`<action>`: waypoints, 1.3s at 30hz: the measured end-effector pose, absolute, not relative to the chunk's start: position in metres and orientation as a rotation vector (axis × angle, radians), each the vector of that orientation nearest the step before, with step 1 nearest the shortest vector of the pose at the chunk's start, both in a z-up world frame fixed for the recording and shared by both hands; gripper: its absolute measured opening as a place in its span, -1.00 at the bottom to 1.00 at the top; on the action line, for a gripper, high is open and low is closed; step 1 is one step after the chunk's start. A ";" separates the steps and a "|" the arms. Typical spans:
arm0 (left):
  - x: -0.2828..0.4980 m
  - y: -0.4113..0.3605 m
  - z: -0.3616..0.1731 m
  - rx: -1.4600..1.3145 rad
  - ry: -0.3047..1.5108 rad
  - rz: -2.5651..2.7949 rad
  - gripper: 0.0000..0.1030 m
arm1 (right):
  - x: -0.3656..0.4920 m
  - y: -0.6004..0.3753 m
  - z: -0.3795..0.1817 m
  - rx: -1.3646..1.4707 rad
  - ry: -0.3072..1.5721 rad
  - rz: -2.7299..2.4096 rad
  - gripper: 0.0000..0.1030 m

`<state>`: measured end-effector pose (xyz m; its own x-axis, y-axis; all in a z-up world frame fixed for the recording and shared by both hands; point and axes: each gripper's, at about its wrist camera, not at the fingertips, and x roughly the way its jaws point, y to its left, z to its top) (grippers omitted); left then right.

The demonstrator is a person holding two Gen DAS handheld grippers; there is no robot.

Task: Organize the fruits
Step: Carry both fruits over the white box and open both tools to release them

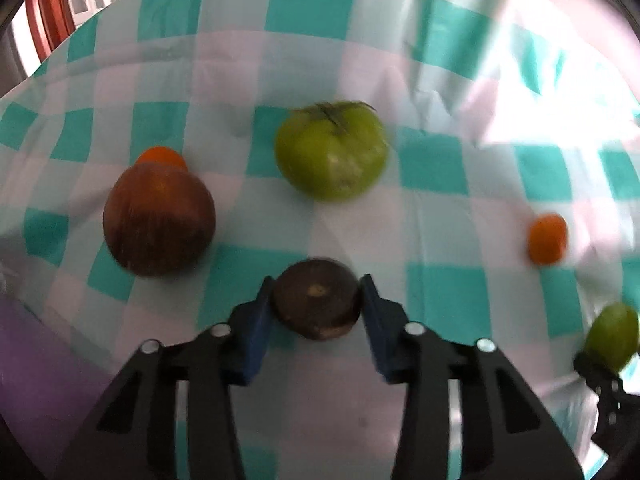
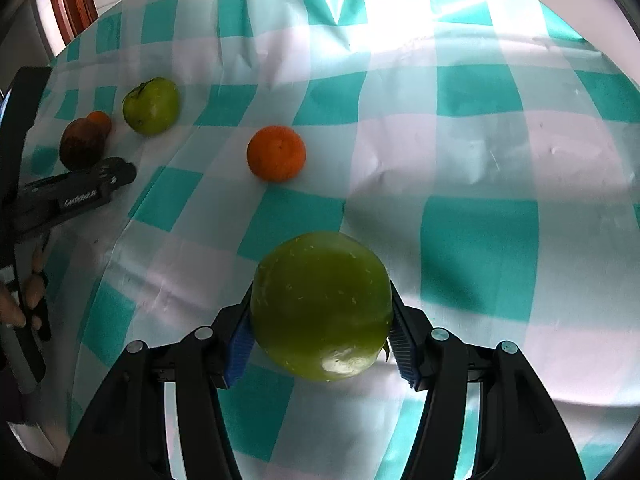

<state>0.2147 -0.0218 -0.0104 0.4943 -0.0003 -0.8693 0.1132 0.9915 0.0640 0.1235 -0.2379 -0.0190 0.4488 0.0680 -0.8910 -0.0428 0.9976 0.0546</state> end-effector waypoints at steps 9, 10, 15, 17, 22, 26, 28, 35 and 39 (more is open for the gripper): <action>0.119 -0.017 0.004 0.034 1.094 -0.152 -0.21 | 0.081 -0.220 -0.014 -0.036 1.126 0.168 0.12; 0.108 -0.016 0.004 0.029 1.101 -0.156 -0.21 | 0.073 -0.217 -0.013 -0.049 1.127 0.187 0.12; 0.047 -0.015 0.007 -0.011 1.130 -0.159 -0.21 | 0.038 -0.202 -0.009 -0.096 1.135 0.287 0.12; 0.025 -0.014 0.012 -0.019 1.124 -0.170 -0.21 | 0.026 -0.194 -0.008 -0.126 1.133 0.333 0.12; -0.005 -0.022 0.035 0.033 1.077 -0.197 -0.21 | -0.006 -0.191 0.008 -0.178 1.112 0.435 0.12; -0.017 -0.029 0.053 0.068 1.035 -0.201 -0.21 | -0.013 -0.192 0.022 -0.196 1.082 0.493 0.12; -0.020 -0.031 0.067 0.081 1.008 -0.201 -0.21 | -0.016 -0.196 0.030 -0.182 1.082 0.515 0.12; -0.038 -0.028 0.108 0.098 0.924 -0.199 -0.21 | -0.026 -0.206 0.056 -0.160 1.044 0.560 0.12; -0.050 -0.029 0.115 0.115 0.917 -0.210 -0.21 | -0.033 -0.206 0.070 -0.150 1.013 0.569 0.12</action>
<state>-0.0496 -0.0286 0.1149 0.5893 -0.1312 -0.7972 0.2290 0.9734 0.0091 -0.0329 -0.2063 0.0704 0.3990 0.3795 -0.8347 -0.5149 0.8460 0.1385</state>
